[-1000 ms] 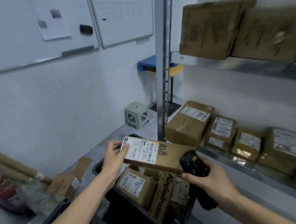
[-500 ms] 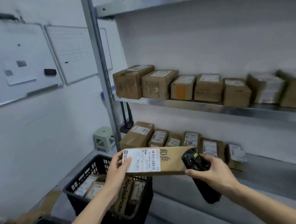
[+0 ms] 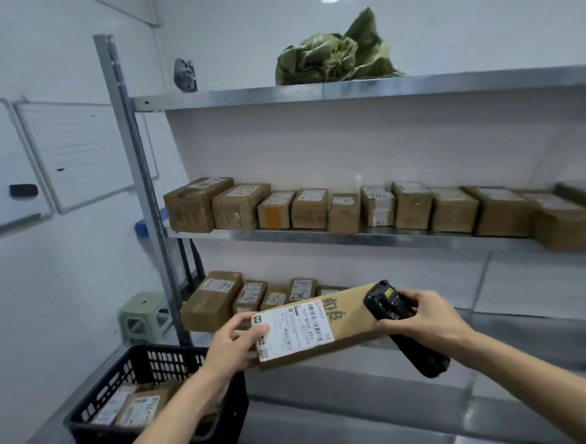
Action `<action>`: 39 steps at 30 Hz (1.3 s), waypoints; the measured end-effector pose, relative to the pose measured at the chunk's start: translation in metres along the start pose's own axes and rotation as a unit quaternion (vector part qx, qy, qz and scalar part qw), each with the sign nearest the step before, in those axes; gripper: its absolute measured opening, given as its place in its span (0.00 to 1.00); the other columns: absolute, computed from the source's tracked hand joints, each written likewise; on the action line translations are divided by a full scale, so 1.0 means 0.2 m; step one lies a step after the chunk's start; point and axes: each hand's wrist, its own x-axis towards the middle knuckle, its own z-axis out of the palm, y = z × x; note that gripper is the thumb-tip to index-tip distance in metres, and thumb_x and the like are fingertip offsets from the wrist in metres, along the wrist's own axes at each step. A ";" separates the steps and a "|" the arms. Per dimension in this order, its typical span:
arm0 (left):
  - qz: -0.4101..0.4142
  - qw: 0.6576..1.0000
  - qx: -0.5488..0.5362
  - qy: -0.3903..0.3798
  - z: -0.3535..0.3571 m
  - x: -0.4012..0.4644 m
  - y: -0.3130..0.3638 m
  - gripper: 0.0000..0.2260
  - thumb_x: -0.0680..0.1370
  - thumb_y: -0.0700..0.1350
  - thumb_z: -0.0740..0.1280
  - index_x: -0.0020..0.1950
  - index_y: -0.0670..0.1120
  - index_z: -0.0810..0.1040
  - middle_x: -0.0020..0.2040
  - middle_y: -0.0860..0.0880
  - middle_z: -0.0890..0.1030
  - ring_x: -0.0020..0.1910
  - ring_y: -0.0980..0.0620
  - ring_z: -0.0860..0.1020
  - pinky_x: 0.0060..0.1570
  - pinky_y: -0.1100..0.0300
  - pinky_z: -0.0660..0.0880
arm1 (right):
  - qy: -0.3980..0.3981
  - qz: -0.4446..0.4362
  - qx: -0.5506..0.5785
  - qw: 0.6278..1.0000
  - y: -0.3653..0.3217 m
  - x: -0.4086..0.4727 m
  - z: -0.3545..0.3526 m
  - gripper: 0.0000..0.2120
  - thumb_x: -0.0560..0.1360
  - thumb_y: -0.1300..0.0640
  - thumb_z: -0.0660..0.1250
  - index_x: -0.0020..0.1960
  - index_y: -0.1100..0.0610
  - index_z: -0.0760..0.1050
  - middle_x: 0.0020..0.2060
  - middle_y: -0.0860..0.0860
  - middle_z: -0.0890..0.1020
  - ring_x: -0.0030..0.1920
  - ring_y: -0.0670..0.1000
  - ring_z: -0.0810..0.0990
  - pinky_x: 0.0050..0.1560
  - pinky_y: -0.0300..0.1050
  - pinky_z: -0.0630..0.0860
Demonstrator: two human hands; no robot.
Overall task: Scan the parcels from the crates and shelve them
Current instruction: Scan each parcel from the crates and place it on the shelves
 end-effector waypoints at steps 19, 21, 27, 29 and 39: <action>0.066 0.987 0.068 -0.131 1.00 -0.16 0.24 0.32 0.59 0.53 0.77 0.64 0.62 0.79 0.47 0.41 0.83 0.51 0.44 0.84 0.52 0.49 0.82 | 0.057 -0.051 0.136 0.988 0.30 -0.29 -0.49 0.22 0.64 0.45 0.81 0.55 0.34 0.81 0.46 0.35 0.87 0.47 0.40 0.85 0.54 0.48 0.83; 0.078 0.984 0.086 -0.135 1.08 -0.17 0.25 0.31 0.60 0.54 0.77 0.63 0.63 0.79 0.49 0.47 0.85 0.52 0.47 0.84 0.51 0.52 0.82 | 0.060 -0.064 0.137 0.987 0.35 -0.28 -0.56 0.23 0.64 0.45 0.81 0.57 0.34 0.80 0.47 0.34 0.86 0.48 0.39 0.85 0.55 0.48 0.83; 0.109 0.981 0.092 -0.130 1.28 -0.18 0.29 0.30 0.61 0.49 0.81 0.62 0.58 0.78 0.54 0.51 0.86 0.55 0.49 0.84 0.57 0.47 0.81 | 0.063 -0.093 0.144 0.983 0.45 -0.25 -0.70 0.25 0.65 0.46 0.80 0.59 0.33 0.79 0.50 0.34 0.86 0.51 0.40 0.85 0.53 0.50 0.84; 0.122 0.979 0.087 -0.141 1.35 -0.18 0.31 0.30 0.64 0.43 0.82 0.63 0.57 0.77 0.53 0.50 0.86 0.54 0.47 0.85 0.54 0.48 0.82 | 0.073 -0.102 0.144 0.981 0.47 -0.23 -0.75 0.24 0.65 0.48 0.81 0.56 0.30 0.77 0.50 0.34 0.86 0.51 0.39 0.85 0.52 0.49 0.85; 0.090 0.983 -0.030 -0.158 1.60 -0.17 0.42 0.20 0.70 0.49 0.78 0.59 0.55 0.79 0.58 0.44 0.84 0.53 0.44 0.85 0.52 0.45 0.82 | 0.069 -0.109 0.150 0.980 0.61 -0.16 -0.94 0.28 0.65 0.48 0.82 0.61 0.33 0.78 0.52 0.36 0.86 0.53 0.40 0.86 0.54 0.50 0.85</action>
